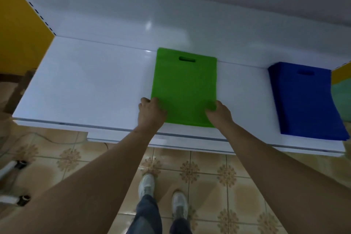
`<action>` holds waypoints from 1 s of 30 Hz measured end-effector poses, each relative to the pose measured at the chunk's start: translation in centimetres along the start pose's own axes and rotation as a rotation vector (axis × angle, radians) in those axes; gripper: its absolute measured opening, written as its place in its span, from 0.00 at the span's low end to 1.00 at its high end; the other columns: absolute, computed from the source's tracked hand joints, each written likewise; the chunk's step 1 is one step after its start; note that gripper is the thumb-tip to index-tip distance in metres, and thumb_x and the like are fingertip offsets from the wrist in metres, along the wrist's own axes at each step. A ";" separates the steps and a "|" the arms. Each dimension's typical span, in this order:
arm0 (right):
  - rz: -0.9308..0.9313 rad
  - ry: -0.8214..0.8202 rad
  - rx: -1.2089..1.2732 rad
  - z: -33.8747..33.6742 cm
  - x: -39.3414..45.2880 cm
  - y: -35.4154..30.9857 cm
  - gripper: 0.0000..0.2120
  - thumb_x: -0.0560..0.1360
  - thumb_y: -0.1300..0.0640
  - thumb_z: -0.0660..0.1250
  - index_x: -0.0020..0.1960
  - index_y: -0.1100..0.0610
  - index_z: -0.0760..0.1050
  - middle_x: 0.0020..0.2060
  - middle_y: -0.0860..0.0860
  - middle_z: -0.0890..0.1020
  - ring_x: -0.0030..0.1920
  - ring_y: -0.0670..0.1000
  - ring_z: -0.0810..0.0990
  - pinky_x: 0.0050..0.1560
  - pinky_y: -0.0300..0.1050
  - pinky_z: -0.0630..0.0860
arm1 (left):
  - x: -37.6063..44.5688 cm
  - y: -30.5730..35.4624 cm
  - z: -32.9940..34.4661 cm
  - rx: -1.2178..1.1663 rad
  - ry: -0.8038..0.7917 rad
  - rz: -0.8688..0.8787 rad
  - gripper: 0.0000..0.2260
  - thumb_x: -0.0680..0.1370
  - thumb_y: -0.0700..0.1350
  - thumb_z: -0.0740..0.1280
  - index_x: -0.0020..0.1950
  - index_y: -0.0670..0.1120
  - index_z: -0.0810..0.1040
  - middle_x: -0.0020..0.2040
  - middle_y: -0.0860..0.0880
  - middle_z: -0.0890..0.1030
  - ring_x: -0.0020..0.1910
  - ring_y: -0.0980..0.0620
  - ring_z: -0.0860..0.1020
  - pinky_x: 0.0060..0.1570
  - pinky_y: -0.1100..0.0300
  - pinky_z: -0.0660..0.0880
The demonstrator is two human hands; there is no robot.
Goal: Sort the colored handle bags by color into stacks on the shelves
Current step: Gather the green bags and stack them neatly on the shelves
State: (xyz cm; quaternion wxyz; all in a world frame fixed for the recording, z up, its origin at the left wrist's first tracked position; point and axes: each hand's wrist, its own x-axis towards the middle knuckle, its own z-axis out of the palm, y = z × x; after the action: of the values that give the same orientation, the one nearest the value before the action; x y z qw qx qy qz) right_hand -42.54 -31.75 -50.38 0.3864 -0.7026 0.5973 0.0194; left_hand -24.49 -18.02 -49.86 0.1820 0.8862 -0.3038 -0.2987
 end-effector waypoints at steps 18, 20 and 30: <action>-0.447 0.204 -0.248 -6.4 -3.9 -11.5 0.29 0.81 0.49 0.58 0.76 0.62 0.58 0.74 0.62 0.62 0.73 0.61 0.63 0.72 0.54 0.62 | -9.0 -1.4 -6.2 0.268 0.175 0.157 0.30 0.79 0.55 0.61 0.78 0.46 0.59 0.75 0.41 0.61 0.75 0.40 0.56 0.69 0.47 0.65; -0.560 0.205 -0.234 -6.9 -6.7 -14.7 0.28 0.81 0.49 0.58 0.76 0.62 0.58 0.74 0.61 0.63 0.73 0.60 0.63 0.73 0.51 0.61 | -12.5 -1.7 -8.1 0.228 0.244 0.156 0.29 0.80 0.55 0.60 0.78 0.45 0.59 0.75 0.41 0.62 0.74 0.41 0.57 0.68 0.46 0.66; -1.095 0.000 -0.349 -5.4 -23.8 -24.4 0.29 0.82 0.41 0.49 0.79 0.50 0.52 0.77 0.48 0.58 0.76 0.51 0.57 0.75 0.49 0.57 | -28.5 -4.3 -14.8 0.021 0.393 0.075 0.29 0.82 0.57 0.58 0.79 0.46 0.56 0.76 0.44 0.62 0.74 0.44 0.60 0.69 0.50 0.64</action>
State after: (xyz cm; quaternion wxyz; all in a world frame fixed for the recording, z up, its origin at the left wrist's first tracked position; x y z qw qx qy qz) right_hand -30.86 -15.47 -22.25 0.2185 -0.9628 0.1344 -0.0854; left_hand -31.32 5.76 -28.90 0.2394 0.9173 -0.2986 -0.1097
